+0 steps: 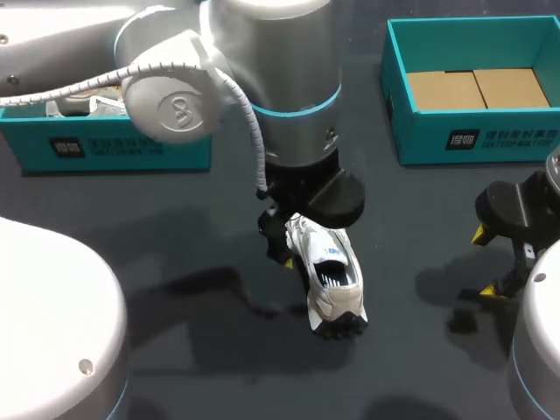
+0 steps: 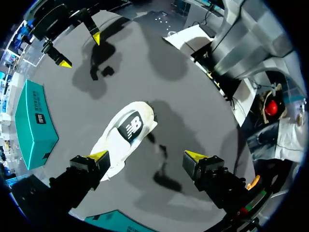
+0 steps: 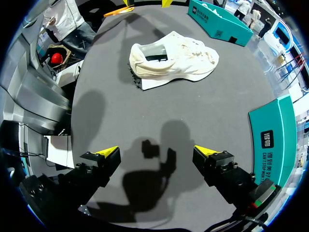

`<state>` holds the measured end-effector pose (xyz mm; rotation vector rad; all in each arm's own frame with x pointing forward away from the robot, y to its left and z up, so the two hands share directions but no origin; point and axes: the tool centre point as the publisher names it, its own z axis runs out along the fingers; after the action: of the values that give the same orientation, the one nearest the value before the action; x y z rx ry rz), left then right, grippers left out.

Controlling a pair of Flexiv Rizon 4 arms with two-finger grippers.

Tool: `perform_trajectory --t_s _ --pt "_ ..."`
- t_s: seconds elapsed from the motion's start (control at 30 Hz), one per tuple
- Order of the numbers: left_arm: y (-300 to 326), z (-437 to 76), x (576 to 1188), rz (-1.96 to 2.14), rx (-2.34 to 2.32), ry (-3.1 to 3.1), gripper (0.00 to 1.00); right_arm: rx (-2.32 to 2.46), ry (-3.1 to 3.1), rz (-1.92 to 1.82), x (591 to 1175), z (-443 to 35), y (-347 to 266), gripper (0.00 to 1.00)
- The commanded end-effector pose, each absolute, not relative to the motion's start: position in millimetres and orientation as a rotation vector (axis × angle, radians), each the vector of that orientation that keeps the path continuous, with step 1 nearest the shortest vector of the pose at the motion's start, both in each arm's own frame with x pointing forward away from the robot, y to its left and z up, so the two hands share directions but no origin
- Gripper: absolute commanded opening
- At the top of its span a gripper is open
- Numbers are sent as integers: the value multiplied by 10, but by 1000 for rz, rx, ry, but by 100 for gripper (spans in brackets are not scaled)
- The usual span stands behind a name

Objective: Take the shoe out of the shoebox, open the shoe tongue, remove and reinsert the insole, then place the shoe into the shoebox

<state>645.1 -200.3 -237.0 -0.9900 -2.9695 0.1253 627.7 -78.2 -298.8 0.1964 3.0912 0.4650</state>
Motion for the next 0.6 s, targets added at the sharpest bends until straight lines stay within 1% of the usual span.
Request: perform_trajectory --t_s 0.03,0.17,0.2,0.23,0.57,0.6 --pt "-2251 -2492 6365 -113 -722 -2981 100 196 3088 463 6251 -2985 -787 100" --pt "-2360 -2592 6219 -108 -609 -3034 100 196 3088 463 6251 -2985 -787 100" --pt "-2372 -2592 6192 -83 -543 -3065 100 196 3088 463 6251 -2985 -787 100" --pt "-2354 -2565 6174 6 -380 -3150 100 196 3088 463 6251 -2985 -787 100" --pt "-2354 -2565 6174 6 -380 -3150 100 196 3088 463 6251 -2985 -787 100" --pt "-2378 -2623 6146 -14 -402 -3152 100 196 3088 463 6251 -2985 -787 100"
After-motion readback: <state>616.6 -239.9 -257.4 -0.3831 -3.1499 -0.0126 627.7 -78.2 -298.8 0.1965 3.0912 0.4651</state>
